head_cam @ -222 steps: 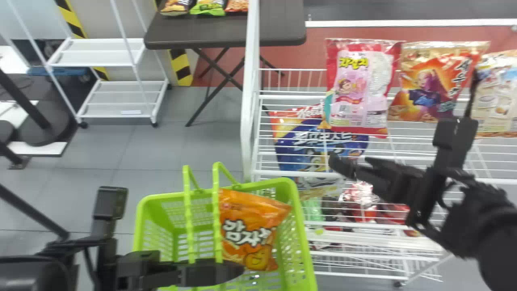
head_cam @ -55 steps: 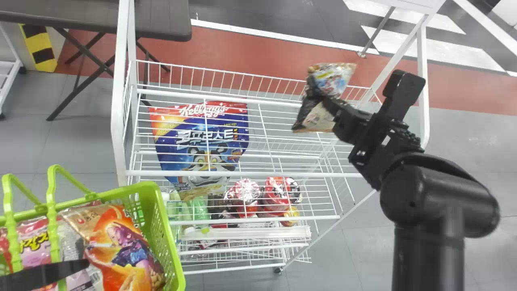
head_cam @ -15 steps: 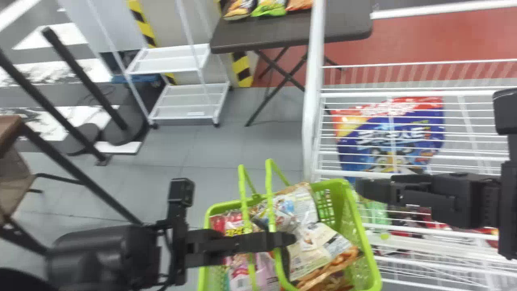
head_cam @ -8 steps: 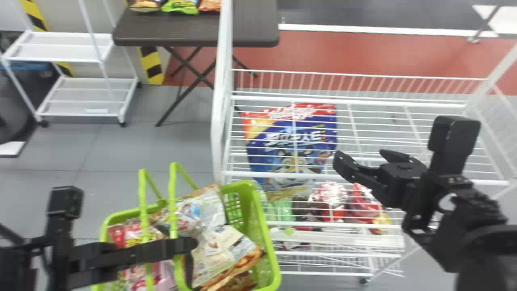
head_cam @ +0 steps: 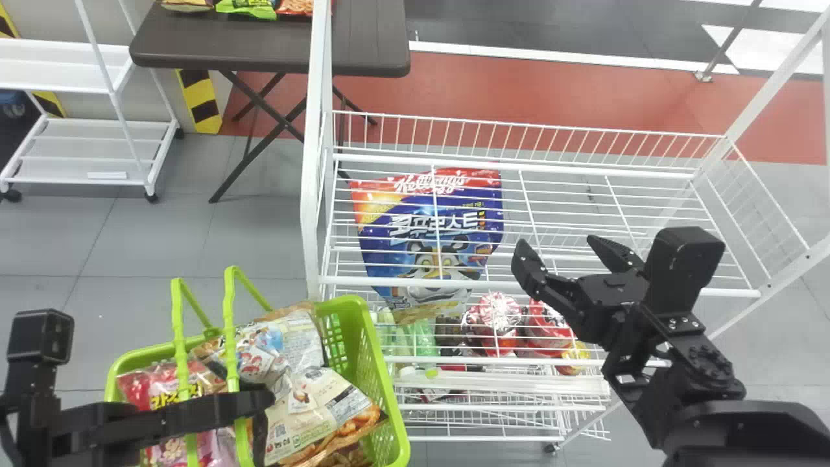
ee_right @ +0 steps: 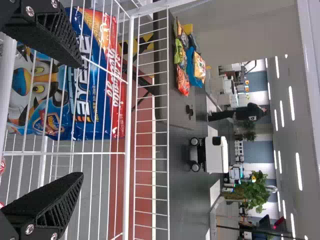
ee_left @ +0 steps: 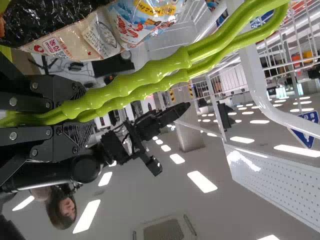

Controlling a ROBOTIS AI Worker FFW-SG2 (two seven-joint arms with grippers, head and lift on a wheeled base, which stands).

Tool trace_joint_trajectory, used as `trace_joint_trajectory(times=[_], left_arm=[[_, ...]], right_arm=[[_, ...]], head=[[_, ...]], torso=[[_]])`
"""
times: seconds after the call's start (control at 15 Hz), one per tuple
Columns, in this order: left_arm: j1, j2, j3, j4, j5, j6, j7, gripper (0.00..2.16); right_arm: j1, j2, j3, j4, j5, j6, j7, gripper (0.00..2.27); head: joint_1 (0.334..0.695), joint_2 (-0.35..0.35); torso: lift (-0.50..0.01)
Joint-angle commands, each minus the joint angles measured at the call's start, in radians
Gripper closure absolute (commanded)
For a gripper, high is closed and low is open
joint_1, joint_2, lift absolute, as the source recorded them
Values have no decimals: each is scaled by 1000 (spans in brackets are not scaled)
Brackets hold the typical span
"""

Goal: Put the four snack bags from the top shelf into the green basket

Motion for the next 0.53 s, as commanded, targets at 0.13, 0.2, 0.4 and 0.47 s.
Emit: trace_joint_trajectory(times=[0.13,0.2,0.4,0.47], left_arm=[[-1,2,-5,-7,0,10,-10,2148],[-1,2,-5,-7,0,17,-10,2148],[31,3,0,-30,2,41,-10,2148],[48,3,2,-44,2,41,-10,2148]], right_arm=[[36,1,-3,0,5,-65,-1,29],[57,1,-8,-2,8,-114,-1,29],[160,4,-42,-5,12,-302,-1,36],[189,7,-51,-10,12,-348,-1,36]], head=[[695,-137],[695,-139],[695,-158],[695,-168]], torso=[[0],[0],[0],[0]])
